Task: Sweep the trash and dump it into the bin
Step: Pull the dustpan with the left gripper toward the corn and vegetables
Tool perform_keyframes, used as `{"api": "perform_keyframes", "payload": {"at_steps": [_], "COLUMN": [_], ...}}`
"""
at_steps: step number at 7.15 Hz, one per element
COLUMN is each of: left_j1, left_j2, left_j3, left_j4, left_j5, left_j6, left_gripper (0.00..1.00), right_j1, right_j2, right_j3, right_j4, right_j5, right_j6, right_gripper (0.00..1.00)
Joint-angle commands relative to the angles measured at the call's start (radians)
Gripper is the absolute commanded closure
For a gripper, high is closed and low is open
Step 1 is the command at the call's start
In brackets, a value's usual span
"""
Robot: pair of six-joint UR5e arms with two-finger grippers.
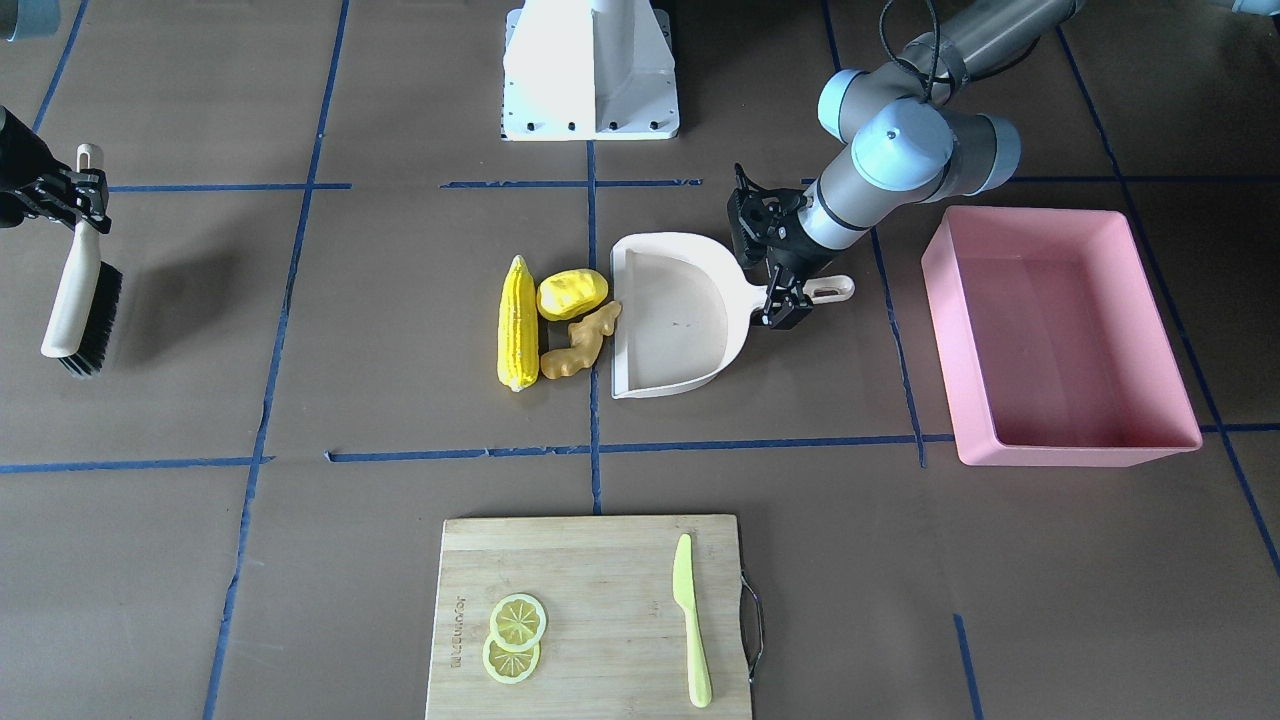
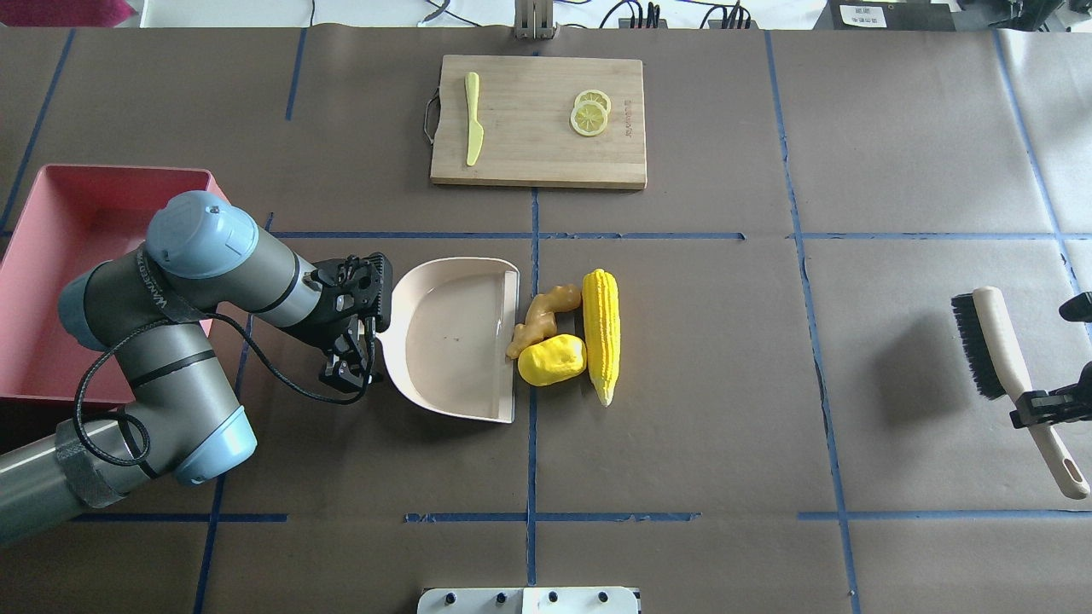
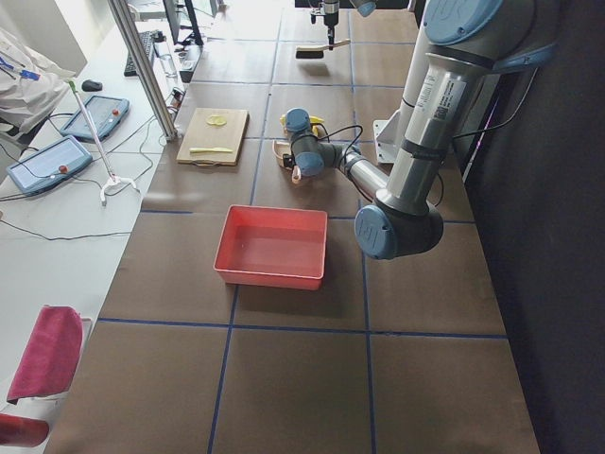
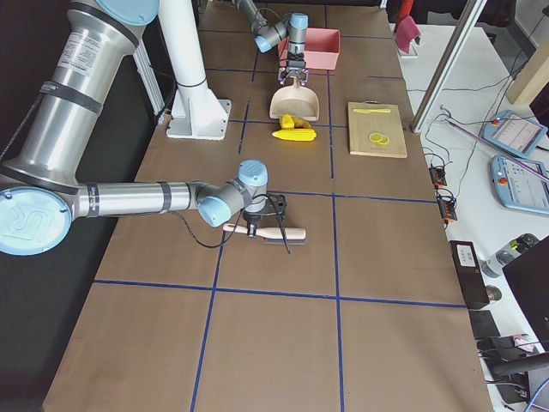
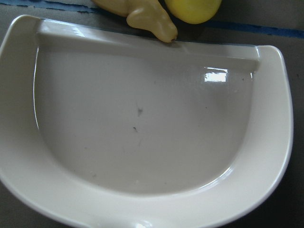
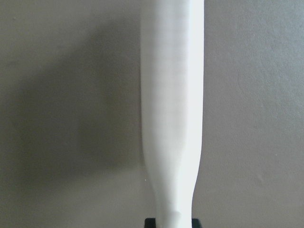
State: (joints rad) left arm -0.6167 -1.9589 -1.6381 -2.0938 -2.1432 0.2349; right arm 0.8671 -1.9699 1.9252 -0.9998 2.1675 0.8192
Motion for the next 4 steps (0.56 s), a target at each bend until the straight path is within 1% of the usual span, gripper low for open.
{"api": "perform_keyframes", "payload": {"at_steps": [1, 3, 4], "left_j1": [0.0, -0.001, -0.006], "left_j2": [-0.002, -0.003, -0.003], "left_j3": [0.001, 0.001, 0.0], "left_j4": [0.003, 0.008, 0.008], "left_j5": [0.0, 0.002, 0.003], "left_j6": [-0.026, -0.026, -0.025], "left_gripper": [0.55, 0.78, 0.82], "right_j1": [0.001, 0.001, 0.001], "right_j2": [0.0, -0.001, -0.001], "right_j3": [0.001, 0.002, 0.003], "right_j4": [0.001, 0.001, 0.001], "right_j5": [0.0, 0.0, 0.0], "right_j6": [0.0, 0.0, 0.002], "right_gripper": [1.0, 1.0, 1.0]}}
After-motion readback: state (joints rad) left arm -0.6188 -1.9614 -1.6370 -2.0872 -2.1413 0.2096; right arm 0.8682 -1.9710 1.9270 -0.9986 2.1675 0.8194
